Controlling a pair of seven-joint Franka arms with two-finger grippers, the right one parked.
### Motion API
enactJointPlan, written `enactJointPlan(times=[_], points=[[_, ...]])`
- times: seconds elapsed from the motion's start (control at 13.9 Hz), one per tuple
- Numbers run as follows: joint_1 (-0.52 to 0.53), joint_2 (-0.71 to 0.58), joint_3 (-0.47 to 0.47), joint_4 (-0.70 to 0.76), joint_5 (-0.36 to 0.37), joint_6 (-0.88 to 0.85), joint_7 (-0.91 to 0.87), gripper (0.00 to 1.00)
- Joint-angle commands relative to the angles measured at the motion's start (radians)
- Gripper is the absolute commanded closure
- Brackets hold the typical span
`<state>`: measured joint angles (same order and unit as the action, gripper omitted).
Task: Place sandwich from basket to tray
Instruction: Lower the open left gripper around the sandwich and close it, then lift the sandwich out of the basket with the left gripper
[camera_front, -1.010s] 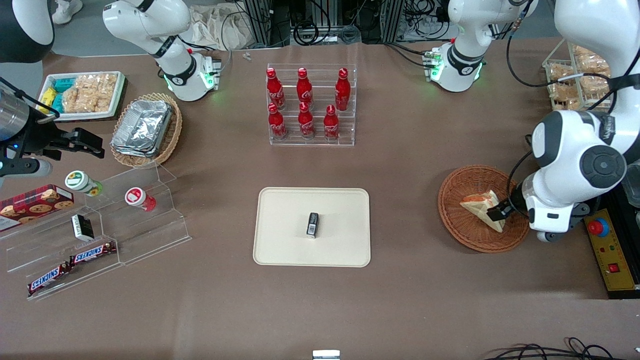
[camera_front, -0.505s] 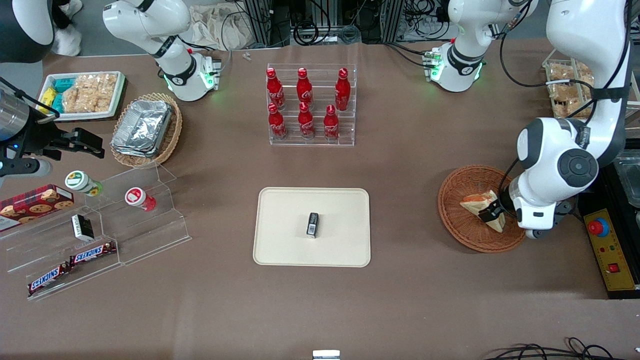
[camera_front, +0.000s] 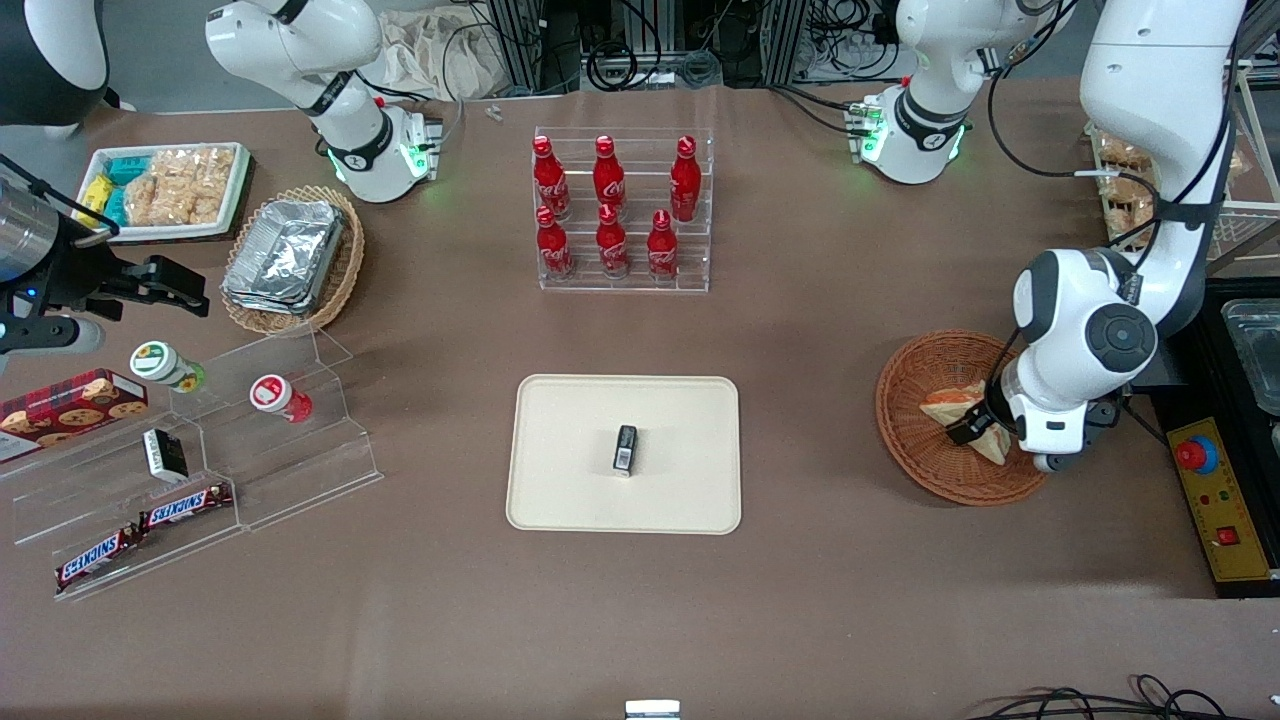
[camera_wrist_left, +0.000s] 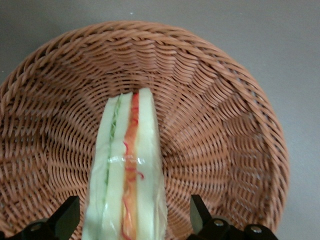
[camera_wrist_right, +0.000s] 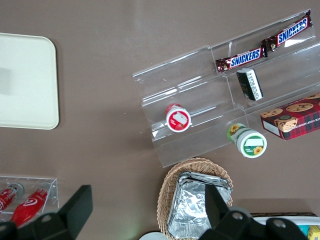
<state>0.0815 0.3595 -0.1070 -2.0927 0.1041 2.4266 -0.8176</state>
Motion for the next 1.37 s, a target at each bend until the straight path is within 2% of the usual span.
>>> enactJointPlan(times=[0.0, 0.07, 0.14, 0.22, 0.29, 0.36, 0.79, 1.08, 1.3], points=[[0.000, 0.016, 0.003, -0.017, 0.017, 0.048, -0.025, 0.05], [0.000, 0.021, 0.003, -0.010, 0.017, 0.046, -0.025, 0.26], [0.000, 0.024, 0.003, -0.007, 0.017, 0.046, -0.037, 0.54], [0.000, 0.027, 0.003, -0.007, 0.017, 0.048, -0.046, 0.74], [0.000, 0.026, 0.003, -0.007, 0.017, 0.049, -0.048, 0.90], [-0.002, 0.026, 0.001, -0.006, 0.016, 0.049, -0.049, 1.00], [-0.002, -0.013, 0.000, 0.037, 0.016, -0.019, -0.032, 1.00], [-0.009, -0.037, -0.006, 0.189, 0.014, -0.252, 0.035, 1.00], [-0.014, -0.025, -0.010, 0.374, 0.005, -0.447, 0.133, 1.00]])
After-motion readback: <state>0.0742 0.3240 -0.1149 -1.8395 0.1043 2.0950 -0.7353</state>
